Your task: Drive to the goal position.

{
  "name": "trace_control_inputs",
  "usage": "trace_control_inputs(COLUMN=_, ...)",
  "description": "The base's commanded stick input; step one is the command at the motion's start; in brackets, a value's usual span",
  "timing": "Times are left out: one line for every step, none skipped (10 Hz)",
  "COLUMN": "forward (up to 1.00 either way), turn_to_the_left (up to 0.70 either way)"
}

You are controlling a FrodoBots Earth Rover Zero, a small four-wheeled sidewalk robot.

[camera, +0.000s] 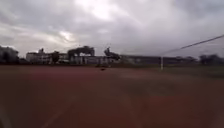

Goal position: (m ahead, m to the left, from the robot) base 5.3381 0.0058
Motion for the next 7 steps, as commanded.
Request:
trace_control_inputs(forward=0.70, turn_to_the_left=0.00)
trace_control_inputs(forward=0.70, turn_to_the_left=0.00)
trace_control_inputs(forward=0.70, turn_to_the_left=0.00)
trace_control_inputs(forward=0.70, turn_to_the_left=-0.17)
trace_control_inputs(forward=0.70, turn_to_the_left=0.00)
trace_control_inputs(forward=0.70, turn_to_the_left=0.00)
trace_control_inputs(forward=0.70, turn_to_the_left=0.00)
